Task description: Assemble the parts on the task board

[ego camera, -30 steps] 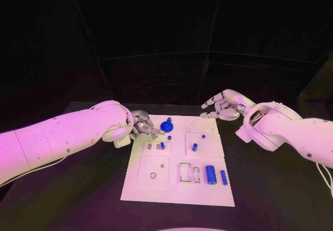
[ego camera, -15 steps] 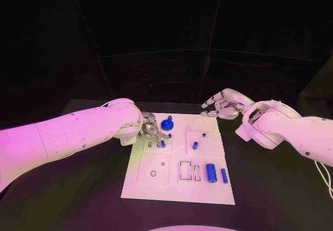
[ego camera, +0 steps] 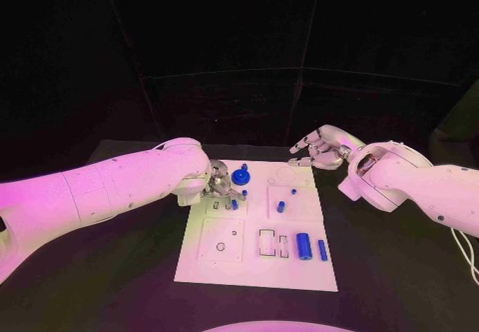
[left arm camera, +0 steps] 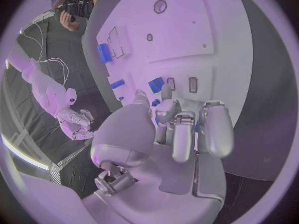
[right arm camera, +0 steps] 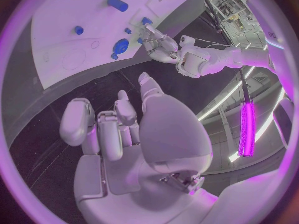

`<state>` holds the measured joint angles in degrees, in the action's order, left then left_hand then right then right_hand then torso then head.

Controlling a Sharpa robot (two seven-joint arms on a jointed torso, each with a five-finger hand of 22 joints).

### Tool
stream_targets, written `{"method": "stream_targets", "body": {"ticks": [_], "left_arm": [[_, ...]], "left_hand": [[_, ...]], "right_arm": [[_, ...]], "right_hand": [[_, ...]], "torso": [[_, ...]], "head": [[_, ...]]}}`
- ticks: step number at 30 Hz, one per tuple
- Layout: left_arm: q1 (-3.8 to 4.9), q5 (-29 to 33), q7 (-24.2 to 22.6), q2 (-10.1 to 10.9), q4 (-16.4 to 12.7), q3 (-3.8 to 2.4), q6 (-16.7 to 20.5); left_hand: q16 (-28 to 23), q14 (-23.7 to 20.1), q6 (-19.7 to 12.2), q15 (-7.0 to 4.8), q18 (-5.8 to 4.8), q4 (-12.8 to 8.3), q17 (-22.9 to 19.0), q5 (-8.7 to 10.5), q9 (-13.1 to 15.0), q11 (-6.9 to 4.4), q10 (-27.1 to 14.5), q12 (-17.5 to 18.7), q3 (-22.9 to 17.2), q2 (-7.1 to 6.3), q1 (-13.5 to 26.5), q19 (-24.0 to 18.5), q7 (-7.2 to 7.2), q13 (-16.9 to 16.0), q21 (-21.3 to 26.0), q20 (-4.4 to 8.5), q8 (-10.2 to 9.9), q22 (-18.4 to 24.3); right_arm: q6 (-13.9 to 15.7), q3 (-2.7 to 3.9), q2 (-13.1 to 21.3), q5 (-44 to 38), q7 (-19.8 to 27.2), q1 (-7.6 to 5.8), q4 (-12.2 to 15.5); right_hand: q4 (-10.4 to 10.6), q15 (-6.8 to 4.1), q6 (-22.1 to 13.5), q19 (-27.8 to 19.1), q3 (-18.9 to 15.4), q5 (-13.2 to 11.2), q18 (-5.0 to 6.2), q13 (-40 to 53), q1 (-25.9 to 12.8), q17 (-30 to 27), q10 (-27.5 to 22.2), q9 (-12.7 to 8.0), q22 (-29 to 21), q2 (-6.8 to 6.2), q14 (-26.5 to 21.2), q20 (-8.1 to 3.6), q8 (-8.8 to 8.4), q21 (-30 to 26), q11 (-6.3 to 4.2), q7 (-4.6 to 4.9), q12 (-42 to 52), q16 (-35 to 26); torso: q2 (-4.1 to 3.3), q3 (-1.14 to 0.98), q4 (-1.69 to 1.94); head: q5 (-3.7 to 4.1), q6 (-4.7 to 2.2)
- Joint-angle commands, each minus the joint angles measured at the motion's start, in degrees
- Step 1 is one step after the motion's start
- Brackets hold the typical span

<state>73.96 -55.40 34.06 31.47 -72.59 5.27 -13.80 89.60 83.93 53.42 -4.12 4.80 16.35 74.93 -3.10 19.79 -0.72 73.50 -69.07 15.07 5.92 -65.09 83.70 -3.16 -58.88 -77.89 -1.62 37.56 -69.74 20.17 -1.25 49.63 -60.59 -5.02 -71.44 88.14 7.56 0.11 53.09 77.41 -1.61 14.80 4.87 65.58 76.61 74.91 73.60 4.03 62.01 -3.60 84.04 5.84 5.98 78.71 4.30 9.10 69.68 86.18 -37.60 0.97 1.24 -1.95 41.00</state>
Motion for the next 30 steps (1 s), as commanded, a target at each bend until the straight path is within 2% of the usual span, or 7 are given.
{"method": "stream_targets", "body": {"ticks": [1, 30], "left_arm": [[0.13, -0.5, 0.6, -0.3, 0.2, -0.01, -1.4], [0.18, -0.4, 0.9, -2.2, 2.3, 0.08, -3.3]], "left_hand": [[0.4, 6.1, -0.6, -0.42, -1.09, -0.1, 15.1, 0.2, 0.2, -0.2, 0.2, -0.2, 0.3, 0.61, -0.1, 0.5, 0.0, -0.1, -0.4, 0.02, 0.4, -0.1], [0.4, 6.1, -1.5, -0.46, -1.15, -1.7, 15.1, 0.09, 2.0, -0.26, 0.3, -0.6, -0.4, 1.17, -2.8, 0.3, 0.07, -0.8, -1.0, 0.02, 1.7, -1.0]], "right_arm": [[-0.4, 0.03, -0.2, -0.4, -0.2, -0.13, 0.0], [-1.0, 0.02, -0.8, -0.4, -0.3, -0.12, -0.4]], "right_hand": [[0.0, -0.54, 0.4, -0.4, -0.4, 0.3, 0.43, 0.0, 0.2, 7.0, 0.0, 0.0, -0.1, 0.36, 4.1, -0.17, 0.29, -0.3, -0.37, -0.17, 0.1, -0.3], [0.1, -0.63, 0.5, -0.4, -0.8, 1.8, 0.46, 0.0, 0.9, 6.9, 0.2, 0.0, -0.3, 0.81, 4.1, -0.26, 0.51, -0.5, -0.46, -0.26, 0.1, -0.4]], "torso": [[0.0, 0.01, 0.04], [-0.06, -0.04, 0.03]], "head": [[0.09, 0.09], [0.28, 0.88]]}}
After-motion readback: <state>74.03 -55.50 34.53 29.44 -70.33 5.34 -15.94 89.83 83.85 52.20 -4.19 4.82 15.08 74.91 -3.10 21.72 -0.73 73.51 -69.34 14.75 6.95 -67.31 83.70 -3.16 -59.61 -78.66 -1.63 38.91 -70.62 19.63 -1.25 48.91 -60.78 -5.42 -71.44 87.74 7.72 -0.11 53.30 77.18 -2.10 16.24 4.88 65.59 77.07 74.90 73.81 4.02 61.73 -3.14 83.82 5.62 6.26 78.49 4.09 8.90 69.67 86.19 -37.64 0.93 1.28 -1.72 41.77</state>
